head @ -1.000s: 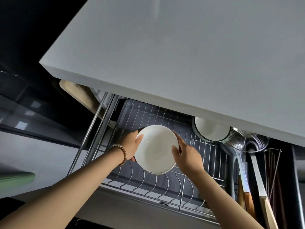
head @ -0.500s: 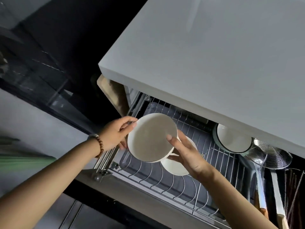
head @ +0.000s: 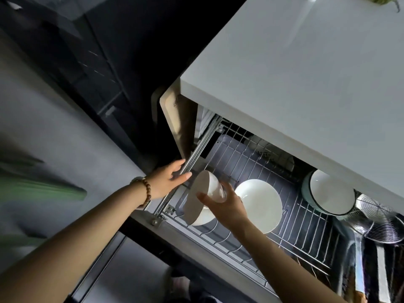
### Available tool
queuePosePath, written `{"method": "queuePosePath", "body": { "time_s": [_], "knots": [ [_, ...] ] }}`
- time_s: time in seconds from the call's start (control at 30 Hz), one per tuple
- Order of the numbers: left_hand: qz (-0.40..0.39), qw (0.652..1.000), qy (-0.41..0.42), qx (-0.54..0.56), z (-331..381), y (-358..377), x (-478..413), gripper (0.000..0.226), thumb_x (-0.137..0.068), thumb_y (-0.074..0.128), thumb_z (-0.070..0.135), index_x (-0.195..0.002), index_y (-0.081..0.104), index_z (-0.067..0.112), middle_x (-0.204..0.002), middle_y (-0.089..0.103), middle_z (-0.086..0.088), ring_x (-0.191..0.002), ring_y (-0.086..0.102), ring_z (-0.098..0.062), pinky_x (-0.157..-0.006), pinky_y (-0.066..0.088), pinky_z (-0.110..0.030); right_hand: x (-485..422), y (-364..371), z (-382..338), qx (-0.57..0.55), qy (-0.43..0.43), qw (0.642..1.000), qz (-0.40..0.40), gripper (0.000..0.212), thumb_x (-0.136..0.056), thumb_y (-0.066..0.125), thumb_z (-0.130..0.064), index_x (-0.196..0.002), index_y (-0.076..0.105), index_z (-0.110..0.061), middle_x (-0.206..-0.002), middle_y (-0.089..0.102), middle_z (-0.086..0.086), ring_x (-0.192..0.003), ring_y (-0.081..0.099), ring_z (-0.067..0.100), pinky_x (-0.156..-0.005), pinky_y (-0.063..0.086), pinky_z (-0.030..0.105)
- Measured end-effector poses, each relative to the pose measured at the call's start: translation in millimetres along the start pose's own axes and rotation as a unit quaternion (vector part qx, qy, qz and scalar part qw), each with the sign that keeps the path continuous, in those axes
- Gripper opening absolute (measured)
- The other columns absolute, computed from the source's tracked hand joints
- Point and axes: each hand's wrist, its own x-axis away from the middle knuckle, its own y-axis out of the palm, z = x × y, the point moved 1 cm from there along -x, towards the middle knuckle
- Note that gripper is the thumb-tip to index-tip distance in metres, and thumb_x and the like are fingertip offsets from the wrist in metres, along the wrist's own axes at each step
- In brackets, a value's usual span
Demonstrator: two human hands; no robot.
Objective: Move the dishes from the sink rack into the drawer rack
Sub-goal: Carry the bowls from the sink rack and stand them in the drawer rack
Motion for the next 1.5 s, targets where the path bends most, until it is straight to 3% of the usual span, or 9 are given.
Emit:
{"method": "queuePosePath", "body": {
  "time_s": [0.17,0.43,0.7,0.83,1.0,1.17,1.27,1.33,1.5],
  "knots": [
    [-0.034,0.999,-0.034,0.007,-4,-2,3,0.057,-0.096,0.036,0.043,-0.147,0.022,0.023,-0.153,0.028,-0.005,-0.14,0.028,-0.015,-0.11,0.023,-0.026,-1,4,0,0.065,0.018,0.998,0.0,0.086,-0.076,0.063,-0.063,-0.146,0.027,-0.03,-0.141,0.045,0.011,-0.124,0.048,0.03,-0.1,0.042,0.037],
    [-0.04,0.998,-0.051,0.009,-7,-3,0,0.06,-0.094,0.038,0.046,-0.147,0.018,0.026,-0.147,0.039,-0.003,-0.111,0.058,-0.015,-0.102,0.043,-0.036,2,5,2,0.07,0.035,0.997,0.008,0.085,-0.078,0.062,-0.062,-0.147,0.026,-0.03,-0.14,0.045,0.012,-0.122,0.048,0.03,-0.098,0.042,0.035],
    [-0.05,0.998,-0.046,0.001,-7,-4,3,0.065,-0.092,0.04,0.048,-0.148,0.015,0.027,-0.148,0.038,-0.006,-0.097,0.057,-0.007,-0.098,0.042,-0.032,-3,13,2,0.032,0.045,0.998,-0.004,0.087,-0.074,0.064,-0.065,-0.144,0.027,-0.03,-0.138,0.048,0.008,-0.124,0.046,0.03,-0.101,0.046,0.046],
    [-0.055,0.997,-0.047,0.002,-8,-4,2,0.068,-0.091,0.041,0.051,-0.148,0.013,0.029,-0.149,0.036,-0.008,-0.109,0.059,-0.013,-0.102,0.042,-0.035,-3,10,7,0.047,0.057,0.997,0.001,0.086,-0.075,0.062,-0.066,-0.146,0.026,-0.03,-0.14,0.045,0.011,-0.124,0.046,0.031,-0.096,0.045,0.038],
    [-0.054,0.997,-0.046,0.002,-5,-3,3,0.066,-0.092,0.037,0.05,-0.148,0.013,0.026,-0.149,0.037,-0.004,-0.116,0.057,-0.016,-0.104,0.041,-0.037,-3,12,6,0.052,0.056,0.997,-0.011,0.088,-0.073,0.063,-0.067,-0.144,0.026,-0.03,-0.139,0.045,0.01,-0.124,0.044,0.032,-0.099,0.048,0.046],
    [-0.056,0.997,-0.047,0.0,-5,-2,2,0.066,-0.093,0.036,0.05,-0.149,0.012,0.026,-0.149,0.037,-0.003,-0.117,0.057,-0.017,-0.105,0.04,-0.039,0,15,9,0.08,0.065,0.995,-0.006,0.087,-0.076,0.061,-0.066,-0.146,0.024,-0.029,-0.14,0.043,0.013,-0.124,0.044,0.031,-0.097,0.044,0.041],
    [-0.054,0.998,-0.046,-0.002,-5,-2,2,0.065,-0.093,0.036,0.051,-0.149,0.012,0.026,-0.149,0.037,-0.003,-0.115,0.057,-0.016,-0.104,0.041,-0.037,-1,26,4,0.08,0.068,0.994,-0.005,0.087,-0.076,0.062,-0.065,-0.146,0.024,-0.03,-0.138,0.045,0.014,-0.106,0.049,0.024,-0.089,0.048,0.034],
    [-0.053,0.998,-0.044,-0.005,-6,-2,1,0.065,-0.093,0.035,0.051,-0.149,0.012,0.026,-0.148,0.038,-0.002,-0.114,0.058,-0.015,-0.103,0.042,-0.036,-1,34,1,0.057,0.079,0.995,-0.007,0.086,-0.077,0.064,-0.061,-0.145,0.023,-0.031,-0.134,0.045,0.014,-0.095,0.048,0.023,-0.089,0.053,0.037],
    [-0.053,0.998,-0.044,0.003,-9,-2,-2,0.065,-0.093,0.034,0.051,-0.149,0.012,0.026,-0.149,0.036,-0.002,-0.114,0.059,-0.016,-0.102,0.043,-0.036,1,42,4,-0.02,0.102,0.995,-0.003,0.083,-0.077,0.066,-0.058,-0.144,0.025,-0.03,-0.128,0.046,0.012,-0.104,0.053,0.028,-0.091,0.053,0.043]
  ]
}}
